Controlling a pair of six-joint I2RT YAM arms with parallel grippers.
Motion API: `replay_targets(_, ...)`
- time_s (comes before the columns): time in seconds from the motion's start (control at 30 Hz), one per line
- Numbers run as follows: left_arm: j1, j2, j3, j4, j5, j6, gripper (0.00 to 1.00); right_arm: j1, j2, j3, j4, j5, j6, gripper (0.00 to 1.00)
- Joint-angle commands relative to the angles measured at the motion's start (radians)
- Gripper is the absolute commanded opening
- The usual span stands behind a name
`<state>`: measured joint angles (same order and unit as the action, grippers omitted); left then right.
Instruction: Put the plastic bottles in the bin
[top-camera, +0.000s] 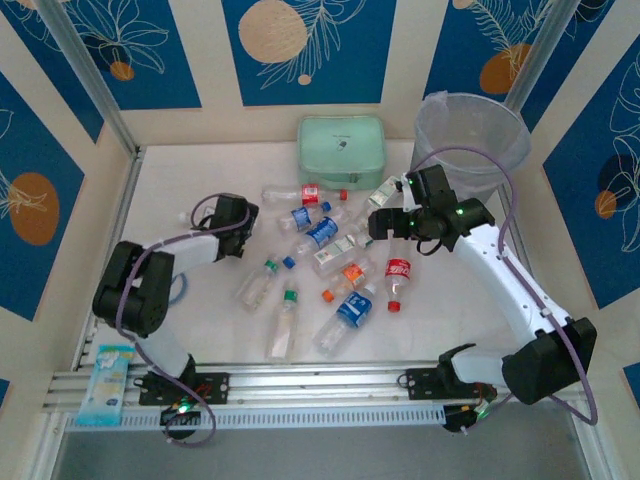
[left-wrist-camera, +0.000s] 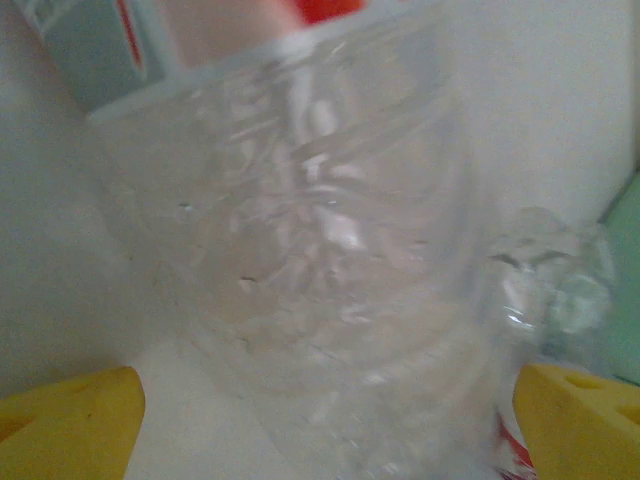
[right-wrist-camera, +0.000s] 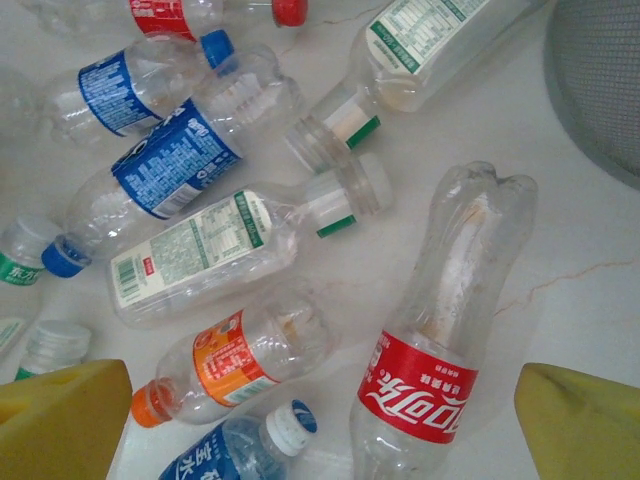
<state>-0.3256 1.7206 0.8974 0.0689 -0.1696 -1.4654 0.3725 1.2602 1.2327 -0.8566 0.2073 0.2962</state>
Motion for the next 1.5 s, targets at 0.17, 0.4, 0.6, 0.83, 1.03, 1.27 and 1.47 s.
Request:
replay_targets(0.17, -0.008, 0.106, 0.055, 0.054, -0.097, -0.089, 0.81, 0.008, -0.049, 0.023, -0.064, -0.033, -0.017, 0.99)
replay_targets(0.4, -0.008, 0.076, 0.049, 0.031, -0.119, -0.031, 0.58, 0.004, -0.047, 0.011, -0.033, -0.043, -0.014, 1.0)
replay_targets(0.6, -0.011, -0.037, 0.089, -0.045, -0.074, 0.244, 0.51, -0.019, -0.053, 0.016, 0.004, -0.134, -0.003, 0.98)
replay_targets(0.83, -0.04, -0.225, 0.16, -0.133, 0.356, 0.721, 0.51, -0.071, -0.014, 0.045, 0.122, -0.428, 0.044, 0.98)
replay_targets(1.03, -0.122, -0.377, 0.136, -0.154, 0.575, 0.789, 0.44, -0.094, 0.071, 0.083, 0.299, -0.72, 0.142, 0.95)
replay_targets(1.27, -0.235, -0.417, 0.094, 0.009, 0.744, 0.741, 0.4, -0.074, 0.2, 0.157, 0.393, -0.87, 0.191, 0.82)
replay_targets(1.47, -0.296, -0.395, 0.092, 0.053, 0.776, 0.761, 0.39, -0.069, 0.24, 0.171, 0.492, -0.955, 0.234, 0.91)
